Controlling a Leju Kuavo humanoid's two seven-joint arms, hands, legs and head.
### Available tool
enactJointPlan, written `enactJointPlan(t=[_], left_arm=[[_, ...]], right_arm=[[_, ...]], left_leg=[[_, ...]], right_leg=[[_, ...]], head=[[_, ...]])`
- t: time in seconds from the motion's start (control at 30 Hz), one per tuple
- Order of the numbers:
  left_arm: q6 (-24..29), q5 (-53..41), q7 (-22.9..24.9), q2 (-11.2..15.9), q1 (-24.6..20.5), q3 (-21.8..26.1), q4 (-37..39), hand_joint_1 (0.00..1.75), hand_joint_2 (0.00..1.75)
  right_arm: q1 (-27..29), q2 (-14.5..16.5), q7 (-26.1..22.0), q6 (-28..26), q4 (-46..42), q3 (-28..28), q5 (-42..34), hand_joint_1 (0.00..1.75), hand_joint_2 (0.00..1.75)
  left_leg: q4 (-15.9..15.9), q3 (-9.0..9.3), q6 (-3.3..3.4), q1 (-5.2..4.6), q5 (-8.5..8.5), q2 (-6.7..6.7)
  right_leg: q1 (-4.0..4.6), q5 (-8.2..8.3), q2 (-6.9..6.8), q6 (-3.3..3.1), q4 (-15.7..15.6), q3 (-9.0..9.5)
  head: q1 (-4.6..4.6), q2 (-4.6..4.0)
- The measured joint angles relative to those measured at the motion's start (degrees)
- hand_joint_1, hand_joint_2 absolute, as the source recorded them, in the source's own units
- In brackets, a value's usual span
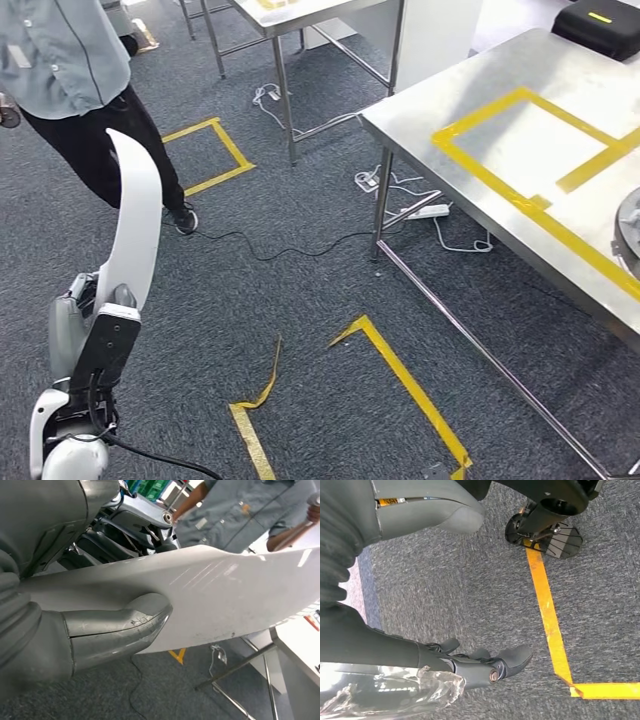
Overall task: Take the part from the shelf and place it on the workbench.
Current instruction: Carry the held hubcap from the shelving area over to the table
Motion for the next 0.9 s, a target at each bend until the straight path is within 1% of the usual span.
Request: enactJointPlan(t=[0.03, 0.07, 0.1, 0.13, 0.17, 0.2, 0.23, 0.27, 0.33, 0.37, 0.4, 0.43, 0.47, 0.5, 0.53, 0.57, 0.6, 0.63, 0.67, 0.7, 0.73, 0.77, 0.83, 0.87, 0.9], left_arm=[[0.0, 0.01, 0.01, 0.0, 0.05, 0.01, 0.01, 1.75, 1.75], [0.0, 0.01, 0.01, 0.0, 0.07, 0.01, 0.01, 1.75, 1.75], [0.0, 0.01, 0.01, 0.0, 0.09, 0.01, 0.0, 1.75, 1.75], [0.0, 0.01, 0.01, 0.0, 0.09, 0.01, -0.01, 1.75, 1.75], [0.0, 0.01, 0.0, 0.0, 0.08, 0.01, -0.01, 1.75, 1.75], [0.01, 0.01, -0.01, 0.0, 0.08, 0.01, -0.01, 1.75, 1.75], [0.01, 0.02, -0.01, 0.0, 0.09, 0.01, -0.01, 1.75, 1.75], [0.01, 0.02, -0.01, 0.0, 0.11, 0.01, -0.01, 1.75, 1.75], [0.0, 0.02, 0.01, -0.03, 0.08, 0.01, -0.02, 1.75, 1.75], [0.0, 0.02, 0.01, -0.05, 0.03, 0.02, -0.02, 1.75, 1.75], [0.01, 0.01, 0.01, -0.08, -0.01, 0.03, -0.03, 1.75, 1.75], [0.02, 0.01, 0.01, -0.1, -0.01, 0.05, -0.03, 1.75, 1.75], [0.03, 0.01, 0.01, -0.1, 0.02, 0.07, -0.04, 1.75, 1.75], [0.03, 0.01, 0.01, -0.11, 0.07, 0.07, -0.04, 1.75, 1.75], [0.02, 0.01, 0.01, -0.12, 0.12, 0.07, -0.04, 1.75, 1.75], [0.01, 0.02, 0.01, -0.13, 0.14, 0.07, -0.04, 1.75, 1.75], [-0.01, 0.04, 0.01, -0.14, 0.15, 0.07, -0.04, 1.75, 1.75], [-0.03, 0.05, 0.01, -0.17, 0.14, 0.07, -0.04, 1.75, 1.75], [-0.08, 0.07, 0.0, -0.2, 0.13, 0.07, -0.04, 1.75, 1.75], [-0.13, 0.08, -0.01, -0.22, 0.13, 0.08, -0.05, 1.75, 1.75], [-0.17, 0.08, -0.03, -0.24, 0.13, 0.08, -0.05, 1.75, 1.75], [-0.24, 0.08, -0.05, -0.24, 0.13, 0.08, -0.06, 1.75, 1.75], [-0.33, 0.08, -0.08, -0.26, 0.07, 0.08, -0.07, 1.75, 1.75], [-0.38, 0.07, -0.09, -0.29, 0.0, 0.07, -0.07, 1.75, 1.75], [-0.42, 0.06, -0.11, -0.32, -0.07, 0.06, -0.08, 1.75, 1.75]], right_arm=[[0.04, 0.0, 0.01, 0.0, 0.0, -0.01, 0.0, 0.0, 1.75], [0.09, 0.0, 0.01, 0.0, 0.0, -0.01, 0.0, 0.0, 1.75], [0.11, 0.0, 0.01, 0.0, 0.01, -0.01, 0.0, 0.0, 1.75], [0.1, 0.01, 0.01, 0.01, 0.01, -0.02, 0.0, 0.0, 1.75], [0.08, 0.01, 0.01, 0.01, 0.01, -0.02, 0.0, 0.0, 1.75], [0.04, 0.01, 0.01, 0.01, 0.01, -0.01, 0.0, 0.0, 1.75], [0.02, 0.01, 0.01, 0.01, 0.0, -0.02, 0.0, 0.0, 1.75], [0.07, 0.0, 0.01, 0.01, 0.0, -0.02, 0.0, 0.0, 1.75], [0.3, 0.0, 0.01, 0.0, 0.01, -0.03, 0.0, 0.0, 1.75], [0.41, 0.0, 0.01, 0.0, 0.02, -0.03, 0.0, 0.0, 1.75], [0.42, 0.0, 0.01, 0.0, 0.02, -0.04, 0.0, 0.0, 1.75], [0.35, 0.0, 0.01, 0.0, 0.02, -0.04, 0.0, 0.0, 1.75], [0.25, 0.0, 0.01, 0.0, 0.02, -0.04, 0.0, 0.0, 1.75], [0.17, 0.0, 0.01, 0.0, 0.02, -0.04, 0.0, 0.0, 1.75], [0.16, 0.0, 0.01, 0.01, 0.02, -0.04, 0.0, 0.0, 1.75], [0.2, 0.0, 0.01, 0.02, 0.02, -0.04, 0.0, 0.0, 1.75], [0.24, 0.0, 0.02, 0.03, 0.02, -0.04, 0.0, 0.0, 1.75], [0.26, 0.0, 0.02, 0.04, 0.01, -0.04, 0.0, 0.0, 1.75], [0.23, 0.0, 0.03, 0.05, 0.01, -0.04, 0.0, 0.0, 1.75], [0.14, 0.01, 0.03, 0.08, 0.01, -0.04, 0.0, 0.0, 1.75], [0.04, 0.01, 0.02, 0.12, 0.01, -0.04, 0.0, 0.0, 1.75], [-0.02, 0.01, 0.02, 0.16, 0.02, -0.05, 0.0, 0.0, 1.75], [0.04, 0.0, 0.03, 0.21, 0.02, -0.1, 0.0, 0.0, 1.75], [0.1, 0.0, 0.03, 0.22, 0.02, -0.13, 0.0, 0.0, 1.75], [0.12, 0.0, 0.02, 0.24, 0.02, -0.15, 0.0, 0.0, 1.75]], left_leg=[[2.76, -1.5, -0.05, 0.01, -0.66, -0.15], [3.55, -2.1, -0.02, 0.02, -0.18, -0.24], [1.85, -1.48, 0.07, 0.05, 1.46, -0.37], [-1.71, 0.12, 0.17, 0.12, 3.73, -0.73], [-5.89, 2.03, 0.23, 0.24, 5.75, -1.69], [-9.59, 3.7, 0.33, 0.4, 7.06, -2.67], [-11.92, 4.71, 0.45, 0.48, 7.62, -3.5], [-12.93, 5.07, 0.66, 0.48, 7.6, -4.0], [-13.28, 5.09, 1.36, 0.41, 7.74, -3.38], [-13.43, 5.13, 1.76, 0.43, 7.89, -2.96], [-13.58, 5.17, 2.13, 0.48, 8.01, -2.46], [-13.7, 5.21, 2.42, 0.5, 8.04, -1.9], [-13.7, 5.21, 2.61, 0.41, 8.0, -1.4], [-13.68, 5.21, 2.73, 0.34, 7.95, -0.84], [-13.66, 5.23, 2.78, 0.28, 7.91, -0.29], [-13.64, 5.25, 2.79, 0.26, 7.87, 0.23], [-13.62, 5.32, 2.78, 0.26, 7.82, 0.7], [-13.61, 5.43, 2.69, 0.28, 7.74, 1.12], [-13.59, 5.58, 2.53, 0.24, 7.62, 1.49], [-13.49, 5.69, 2.3, 0.07, 7.47, 1.82], [-13.43, 5.77, 2.05, -0.12, 7.38, 2.13], [-13.4, 5.81, 1.82, -0.31, 7.34, 2.46], [-13.48, 5.88, 1.35, -0.38, 7.31, 3.19], [-13.25, 5.87, 1.06, -0.28, 6.97, 3.06], [-12.24, 5.52, 0.76, -0.18, 6.14, 2.53]], right_leg=[[0.0, 0.0, 0.53, -0.06, 0.0, 0.01], [0.0, 0.0, 1.09, -0.06, 0.0, 0.03], [-0.02, 0.03, 1.69, -0.03, 0.01, 0.08], [-0.06, 0.06, 2.29, 0.04, 0.01, 0.14], [-0.04, 0.09, 2.86, 0.18, 0.05, 0.14], [0.01, 0.12, 3.39, 0.39, 0.17, 0.02], [0.04, 0.19, 3.84, 0.67, 0.2, -0.17], [0.04, 0.31, 4.25, 1.03, 0.16, -0.38], [-0.14, 0.57, 4.77, 1.76, -0.07, -0.79], [-0.12, 0.26, 4.21, 2.06, 0.36, -1.13], [-0.09, -0.66, 3.21, 2.32, 1.73, -1.86], [-0.04, -2.19, 1.95, 2.52, 4.32, -3.08], [0.0, -4.12, 0.75, 2.7, 7.92, -4.68], [-0.03, -5.92, 0.12, 2.85, 11.89, -6.47], [-0.05, -7.01, -0.16, 2.96, 14.95, -7.84], [-0.06, -7.06, -0.3, 3.04, 16.18, -8.34], [-0.07, -6.05, -0.43, 3.07, 15.12, -7.69], [-0.08, -4.23, -0.74, 3.07, 11.85, -5.9], [-0.06, -2.51, -1.67, 3.07, 7.66, -3.65], [0.06, -1.33, -2.59, 2.92, 3.95, -1.53], [0.14, -0.71, -3.27, 2.67, 1.41, -0.13], [0.26, -0.67, -3.65, 2.37, 0.31, 0.44], [0.35, -0.58, -2.75, 1.57, 0.13, 0.38], [0.29, -0.46, -2.3, 1.22, 0.05, 0.37], [0.18, -0.35, -1.81, 0.81, -0.06, 0.39]], head=[[-0.06, 0.0], [-0.05, 0.0], [-0.05, 0.0], [-0.06, 0.0], [-0.08, 0.0], [-0.11, 0.0], [-0.12, 0.0], [-0.16, 0.0], [-0.18, 0.0], [-0.08, 0.0], [0.07, 0.0], [0.18, 0.0], [0.33, 0.0], [0.33, 0.0], [0.31, 0.0], [0.31, 0.0], [0.3, 0.0], [0.32, 0.0], [0.33, 0.0], [0.37, 0.0], [0.36, 0.0], [0.33, 0.0], [0.26, 0.0], [0.23, 0.0], [0.17, 0.0]])
